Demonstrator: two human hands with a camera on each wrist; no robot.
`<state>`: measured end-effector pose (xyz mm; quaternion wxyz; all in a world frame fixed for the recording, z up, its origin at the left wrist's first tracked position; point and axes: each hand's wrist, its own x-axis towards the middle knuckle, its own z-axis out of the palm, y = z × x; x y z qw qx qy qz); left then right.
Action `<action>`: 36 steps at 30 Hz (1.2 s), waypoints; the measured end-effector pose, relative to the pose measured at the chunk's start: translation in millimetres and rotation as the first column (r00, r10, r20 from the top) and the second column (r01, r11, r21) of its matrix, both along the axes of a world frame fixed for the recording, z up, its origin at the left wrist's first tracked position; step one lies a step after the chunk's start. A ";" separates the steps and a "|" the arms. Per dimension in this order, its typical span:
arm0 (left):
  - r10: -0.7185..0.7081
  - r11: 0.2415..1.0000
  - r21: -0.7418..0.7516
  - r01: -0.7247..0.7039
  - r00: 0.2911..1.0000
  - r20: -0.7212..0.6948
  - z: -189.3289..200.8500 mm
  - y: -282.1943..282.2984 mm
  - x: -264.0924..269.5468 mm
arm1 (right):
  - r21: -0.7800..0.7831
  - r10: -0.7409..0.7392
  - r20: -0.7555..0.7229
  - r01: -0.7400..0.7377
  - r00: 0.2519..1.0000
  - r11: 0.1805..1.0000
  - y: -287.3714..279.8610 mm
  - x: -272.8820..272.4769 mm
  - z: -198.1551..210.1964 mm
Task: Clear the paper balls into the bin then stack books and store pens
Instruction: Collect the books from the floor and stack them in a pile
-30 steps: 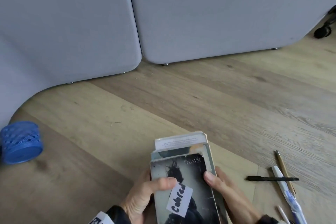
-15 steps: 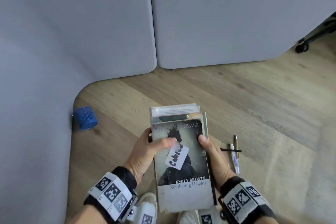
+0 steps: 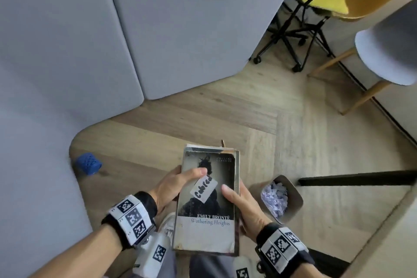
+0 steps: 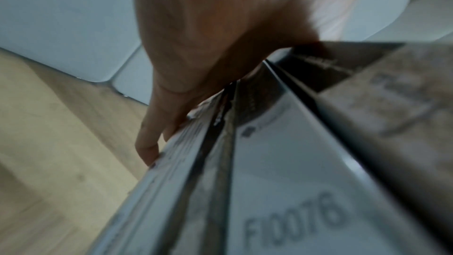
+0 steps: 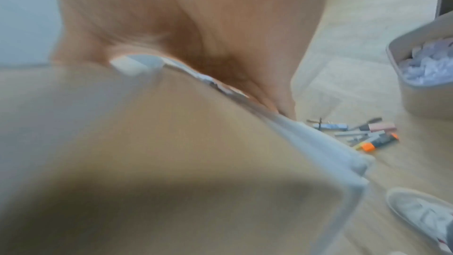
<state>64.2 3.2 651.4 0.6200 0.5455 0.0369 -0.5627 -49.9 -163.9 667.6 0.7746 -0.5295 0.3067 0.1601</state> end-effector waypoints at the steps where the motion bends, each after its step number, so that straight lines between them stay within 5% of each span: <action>1: -0.030 0.999 -0.023 0.030 1.000 0.005 13.5 -6.0 -2.6 | -0.034 -0.004 0.018 0.005 1.000 0.999 -2.5 -8.1 18.1; 6: -0.286 0.946 -0.111 0.304 0.946 0.152 87.2 -63.7 -24.1 | -0.179 -0.220 0.102 0.235 0.970 0.955 -27.7 -69.0 92.5; 10: -0.531 0.797 -0.081 0.599 0.758 0.378 141.8 -132.4 -61.5 | -0.275 -0.418 0.237 0.473 0.877 0.837 -58.0 -137.7 136.6; 12: -0.635 0.665 -0.096 0.740 0.629 0.449 164.6 -168.0 -92.5 | -0.298 -0.526 0.302 0.603 0.795 0.740 -72.3 -182.3 150.9; 16: -0.656 0.454 -0.170 0.875 0.457 0.600 190.5 -241.3 -174.1 | -0.448 -0.638 0.321 0.706 0.700 0.549 -107.3 -283.3 170.2; 19: -0.569 0.374 -0.156 0.914 0.359 0.740 188.3 -295.2 -246.0 | -0.562 -0.653 0.305 0.684 0.693 0.464 -136.6 -362.9 177.5; 24: -0.370 0.321 -0.124 0.939 0.245 0.896 169.0 -366.4 -350.6 | -0.683 -0.623 0.234 0.582 0.747 0.441 -191.8 -472.9 166.2; 30: -0.170 0.437 -0.016 0.899 0.100 0.980 143.6 -407.6 -408.6 | -0.745 -0.508 0.230 0.486 0.830 0.457 -258.6 -534.5 138.1; 36: -0.302 0.462 0.062 0.885 0.091 0.949 107.0 -399.4 -408.1 | -0.691 -0.365 0.116 0.339 0.924 0.638 -267.6 -535.0 112.7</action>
